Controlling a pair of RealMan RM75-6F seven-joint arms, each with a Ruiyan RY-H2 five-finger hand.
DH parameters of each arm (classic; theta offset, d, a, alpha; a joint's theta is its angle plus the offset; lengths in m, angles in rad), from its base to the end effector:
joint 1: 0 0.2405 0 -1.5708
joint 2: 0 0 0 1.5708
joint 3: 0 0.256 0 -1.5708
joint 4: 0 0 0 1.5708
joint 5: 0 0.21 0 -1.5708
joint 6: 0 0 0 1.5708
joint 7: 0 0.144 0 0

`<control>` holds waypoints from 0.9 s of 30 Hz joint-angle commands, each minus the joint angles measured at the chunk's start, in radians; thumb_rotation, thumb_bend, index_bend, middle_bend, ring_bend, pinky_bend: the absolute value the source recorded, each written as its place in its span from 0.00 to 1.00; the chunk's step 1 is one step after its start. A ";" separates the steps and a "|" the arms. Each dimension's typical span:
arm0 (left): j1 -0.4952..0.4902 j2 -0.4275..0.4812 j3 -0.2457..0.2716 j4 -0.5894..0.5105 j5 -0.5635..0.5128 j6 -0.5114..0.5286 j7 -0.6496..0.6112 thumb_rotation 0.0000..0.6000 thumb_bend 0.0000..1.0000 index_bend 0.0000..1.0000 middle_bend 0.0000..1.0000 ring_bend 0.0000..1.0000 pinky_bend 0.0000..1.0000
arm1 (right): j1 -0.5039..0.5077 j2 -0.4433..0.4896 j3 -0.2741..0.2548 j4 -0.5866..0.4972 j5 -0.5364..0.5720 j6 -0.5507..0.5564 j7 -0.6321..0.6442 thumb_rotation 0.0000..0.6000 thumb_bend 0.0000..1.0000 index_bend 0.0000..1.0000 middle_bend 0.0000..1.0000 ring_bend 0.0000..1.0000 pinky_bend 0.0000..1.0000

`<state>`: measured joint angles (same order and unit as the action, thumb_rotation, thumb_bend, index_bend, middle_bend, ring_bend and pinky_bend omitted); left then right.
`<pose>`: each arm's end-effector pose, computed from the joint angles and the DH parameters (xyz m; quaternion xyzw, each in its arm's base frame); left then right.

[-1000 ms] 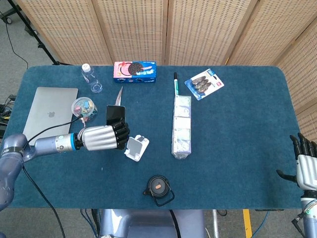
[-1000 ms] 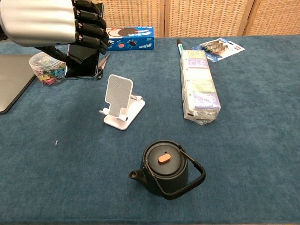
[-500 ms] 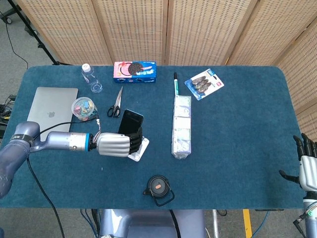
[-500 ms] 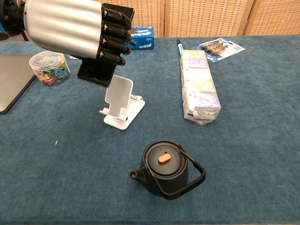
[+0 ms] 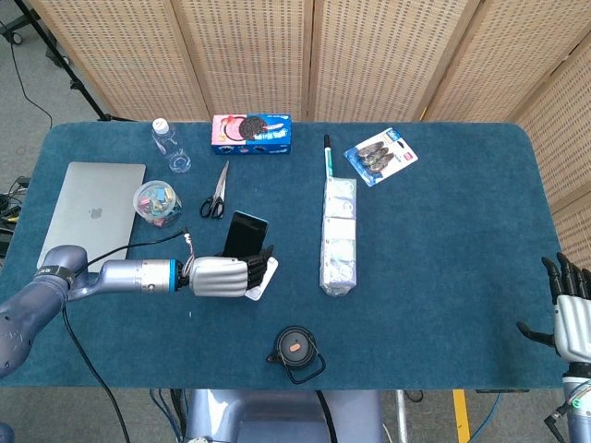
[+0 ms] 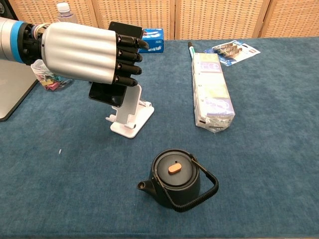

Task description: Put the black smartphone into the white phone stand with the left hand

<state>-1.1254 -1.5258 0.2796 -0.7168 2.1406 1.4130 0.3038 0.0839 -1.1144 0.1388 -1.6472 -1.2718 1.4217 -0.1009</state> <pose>-0.1171 0.3776 0.0223 -0.8293 0.4178 -0.3023 0.2154 -0.3301 -0.1955 0.1729 0.5307 -0.4170 0.3396 0.6551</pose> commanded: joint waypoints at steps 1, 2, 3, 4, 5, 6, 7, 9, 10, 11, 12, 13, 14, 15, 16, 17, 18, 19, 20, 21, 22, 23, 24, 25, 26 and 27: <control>0.015 -0.019 -0.010 0.014 -0.012 -0.004 0.013 1.00 0.05 0.53 0.43 0.42 0.21 | 0.000 0.003 -0.001 -0.003 -0.003 -0.001 0.004 1.00 0.00 0.00 0.00 0.00 0.00; 0.018 -0.024 -0.011 0.018 -0.013 -0.006 0.014 1.00 0.05 0.53 0.43 0.42 0.21 | 0.000 0.003 -0.001 -0.004 -0.005 -0.002 0.005 1.00 0.00 0.00 0.00 0.00 0.00; 0.020 -0.027 -0.012 0.021 -0.014 -0.007 0.015 1.00 0.05 0.53 0.43 0.42 0.21 | 0.000 0.004 -0.002 -0.005 -0.006 -0.002 0.006 1.00 0.00 0.00 0.00 0.00 0.00; 0.023 -0.032 -0.012 0.026 -0.015 -0.008 0.015 1.00 0.05 0.52 0.43 0.42 0.21 | 0.000 0.004 -0.002 -0.005 -0.007 -0.003 0.007 1.00 0.00 0.00 0.00 0.00 0.00; 0.025 -0.036 -0.012 0.030 -0.014 -0.008 0.016 1.00 0.05 0.52 0.42 0.42 0.20 | 0.000 0.005 -0.003 -0.006 -0.009 -0.003 0.008 1.00 0.00 0.00 0.00 0.00 0.00; 0.026 -0.039 -0.012 0.032 -0.014 -0.007 0.016 1.00 0.05 0.52 0.42 0.42 0.20 | 0.000 0.005 -0.003 -0.007 -0.010 -0.004 0.008 1.00 0.00 0.00 0.00 0.00 0.00; 0.028 -0.042 -0.013 0.034 -0.014 -0.006 0.017 1.00 0.05 0.51 0.41 0.42 0.19 | 0.000 0.006 -0.004 -0.007 -0.010 -0.004 0.009 1.00 0.00 0.00 0.00 0.00 0.00; 0.030 -0.050 -0.015 0.040 -0.012 -0.003 0.022 1.00 0.05 0.49 0.40 0.41 0.18 | 0.000 0.007 -0.004 -0.008 -0.012 -0.004 0.010 1.00 0.00 0.00 0.00 0.00 0.00; 0.033 -0.060 -0.022 0.044 -0.017 -0.004 0.032 1.00 0.05 0.49 0.39 0.41 0.17 | 0.000 0.007 -0.005 -0.010 -0.014 -0.004 0.011 1.00 0.00 0.00 0.00 0.00 0.00; 0.038 -0.073 -0.031 0.050 -0.024 -0.005 0.049 1.00 0.05 0.48 0.38 0.41 0.17 | -0.001 0.008 -0.006 -0.011 -0.016 -0.003 0.013 1.00 0.00 0.00 0.00 0.00 0.00; 0.040 -0.080 -0.034 0.052 -0.027 -0.005 0.054 1.00 0.05 0.47 0.38 0.41 0.16 | -0.002 0.009 -0.006 -0.012 -0.017 -0.002 0.013 1.00 0.00 0.00 0.00 0.00 0.00; 0.044 -0.091 -0.038 0.058 -0.029 -0.004 0.059 1.00 0.05 0.47 0.37 0.41 0.15 | -0.002 0.009 -0.007 -0.012 -0.018 -0.001 0.013 1.00 0.00 0.00 0.00 0.00 0.00; 0.046 -0.099 -0.041 0.064 -0.031 -0.002 0.064 1.00 0.06 0.46 0.37 0.40 0.14 | -0.002 0.009 -0.007 -0.012 -0.018 -0.002 0.013 1.00 0.00 0.00 0.00 0.00 0.00; 0.051 -0.114 -0.049 0.077 -0.035 0.001 0.084 1.00 0.06 0.46 0.36 0.40 0.13 | -0.002 0.008 -0.007 -0.012 -0.017 -0.002 0.011 1.00 0.00 0.00 0.00 0.00 0.00; 0.056 -0.124 -0.054 0.086 -0.039 0.003 0.096 1.00 0.06 0.45 0.35 0.40 0.12 | -0.002 0.008 -0.007 -0.012 -0.017 -0.003 0.011 1.00 0.00 0.00 0.00 0.00 0.00; 0.060 -0.133 -0.059 0.095 -0.043 0.006 0.105 1.00 0.06 0.45 0.35 0.39 0.12 | -0.002 0.008 -0.008 -0.012 -0.016 -0.004 0.011 1.00 0.00 0.00 0.00 0.00 0.00; 0.065 -0.146 -0.066 0.109 -0.049 0.011 0.119 1.00 0.06 0.44 0.34 0.39 0.11 | -0.002 0.008 -0.008 -0.012 -0.016 -0.005 0.011 1.00 0.00 0.00 0.00 0.00 0.00; 0.070 -0.156 -0.071 0.119 -0.053 0.017 0.124 1.00 0.06 0.43 0.33 0.39 0.10 | -0.003 0.009 -0.008 -0.012 -0.016 -0.005 0.011 1.00 0.00 0.00 0.00 0.00 0.00; 0.073 -0.164 -0.073 0.128 -0.055 0.022 0.124 1.00 0.06 0.42 0.32 0.38 0.10 | -0.003 0.009 -0.008 -0.011 -0.016 -0.004 0.011 1.00 0.00 0.00 0.00 0.00 0.00; 0.076 -0.171 -0.075 0.136 -0.058 0.027 0.122 1.00 0.06 0.42 0.32 0.38 0.09 | -0.003 0.009 -0.008 -0.011 -0.016 -0.004 0.012 1.00 0.00 0.00 0.00 0.00 0.00; 0.079 -0.178 -0.077 0.146 -0.060 0.036 0.118 1.00 0.06 0.41 0.31 0.37 0.09 | -0.003 0.009 -0.008 -0.011 -0.016 -0.004 0.012 1.00 0.00 0.00 0.00 0.00 0.00; 0.081 -0.183 -0.077 0.153 -0.061 0.042 0.116 1.00 0.06 0.41 0.31 0.37 0.08 | -0.003 0.009 -0.008 -0.010 -0.016 -0.004 0.012 1.00 0.00 0.00 0.00 0.00 0.00; 0.086 -0.189 -0.077 0.161 -0.063 0.047 0.109 1.00 0.06 0.40 0.30 0.36 0.08 | -0.003 0.009 -0.007 -0.009 -0.014 -0.005 0.012 1.00 0.00 0.00 0.00 0.00 0.00; 0.088 -0.192 -0.076 0.167 -0.065 0.048 0.103 1.00 0.06 0.40 0.30 0.36 0.08 | -0.002 0.008 -0.007 -0.009 -0.013 -0.007 0.011 1.00 0.00 0.00 0.00 0.00 0.00; 0.090 -0.196 -0.075 0.171 -0.066 0.051 0.099 1.00 0.06 0.40 0.30 0.36 0.08 | -0.002 0.008 -0.007 -0.009 -0.012 -0.009 0.011 1.00 0.00 0.00 0.00 0.00 0.00; 0.093 -0.200 -0.076 0.175 -0.070 0.055 0.092 1.00 0.06 0.40 0.30 0.36 0.07 | -0.001 0.008 -0.007 -0.009 -0.010 -0.012 0.011 1.00 0.00 0.00 0.00 0.00 0.00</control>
<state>-1.0368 -1.7211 0.2041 -0.5450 2.0747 1.4631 0.4030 0.0824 -1.1064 0.1317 -1.6559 -1.2825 1.4111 -0.0899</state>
